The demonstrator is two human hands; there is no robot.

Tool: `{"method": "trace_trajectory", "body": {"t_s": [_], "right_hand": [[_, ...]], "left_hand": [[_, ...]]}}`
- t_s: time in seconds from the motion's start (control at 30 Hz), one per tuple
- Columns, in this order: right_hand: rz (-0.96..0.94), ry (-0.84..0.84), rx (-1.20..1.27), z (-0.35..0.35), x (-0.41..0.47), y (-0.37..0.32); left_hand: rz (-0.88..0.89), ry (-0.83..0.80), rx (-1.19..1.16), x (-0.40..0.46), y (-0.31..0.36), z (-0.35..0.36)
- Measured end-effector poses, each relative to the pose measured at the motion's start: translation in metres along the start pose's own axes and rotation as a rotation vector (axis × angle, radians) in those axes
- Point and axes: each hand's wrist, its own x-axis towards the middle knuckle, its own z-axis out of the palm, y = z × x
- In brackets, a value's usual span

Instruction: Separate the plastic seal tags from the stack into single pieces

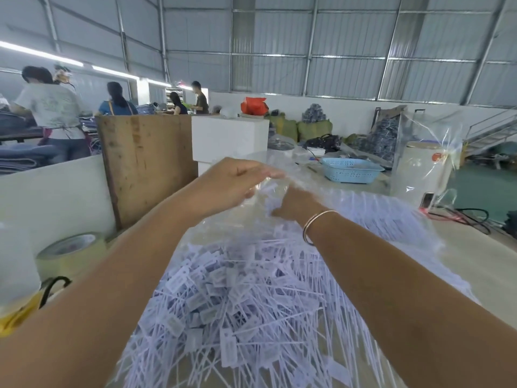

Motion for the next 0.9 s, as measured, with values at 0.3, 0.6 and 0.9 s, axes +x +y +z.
{"method": "trace_trajectory", "body": {"t_s": [0.3, 0.6, 0.9], "right_hand": [[-0.507, -0.421, -0.105, -0.02, -0.075, 0.004], [-0.531, 0.081, -0.231, 0.009, -0.07, 0.0], [-0.382, -0.352, -0.037, 0.001, -0.075, -0.036]], "left_hand": [[-0.052, 0.216, 0.257, 0.01, -0.028, 0.005], [-0.039, 0.076, 0.273, -0.002, -0.029, 0.019], [-0.104, 0.071, 0.317, -0.009, -0.032, 0.011]]}}
